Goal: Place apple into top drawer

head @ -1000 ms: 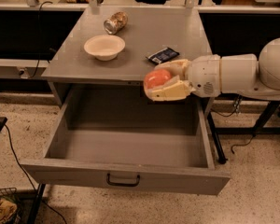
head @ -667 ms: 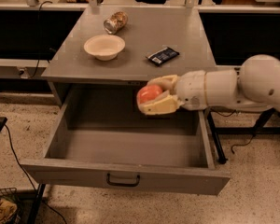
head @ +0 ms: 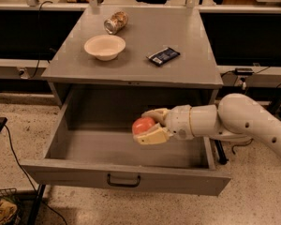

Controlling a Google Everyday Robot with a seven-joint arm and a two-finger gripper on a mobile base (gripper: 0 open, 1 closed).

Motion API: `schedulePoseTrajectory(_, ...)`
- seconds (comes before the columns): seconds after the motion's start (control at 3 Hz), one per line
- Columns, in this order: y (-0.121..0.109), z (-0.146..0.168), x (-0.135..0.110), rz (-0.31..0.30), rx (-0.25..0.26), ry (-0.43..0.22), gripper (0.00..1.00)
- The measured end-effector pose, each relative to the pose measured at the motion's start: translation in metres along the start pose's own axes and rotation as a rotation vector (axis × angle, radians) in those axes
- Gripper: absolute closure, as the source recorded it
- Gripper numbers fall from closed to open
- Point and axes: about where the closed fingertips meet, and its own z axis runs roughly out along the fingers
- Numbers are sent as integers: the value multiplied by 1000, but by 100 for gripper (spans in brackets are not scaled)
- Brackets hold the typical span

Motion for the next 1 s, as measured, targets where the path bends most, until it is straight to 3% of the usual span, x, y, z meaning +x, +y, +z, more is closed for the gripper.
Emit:
schedulePoseTrajectory(0.33,-3,19,29,12,-4,15,100)
schedulePoseTrajectory(0.67,-18,38,52,-14,-4,4,100)
schedulePoseTrajectory(1.0,-33,49,63,-88,-21,-14,86)
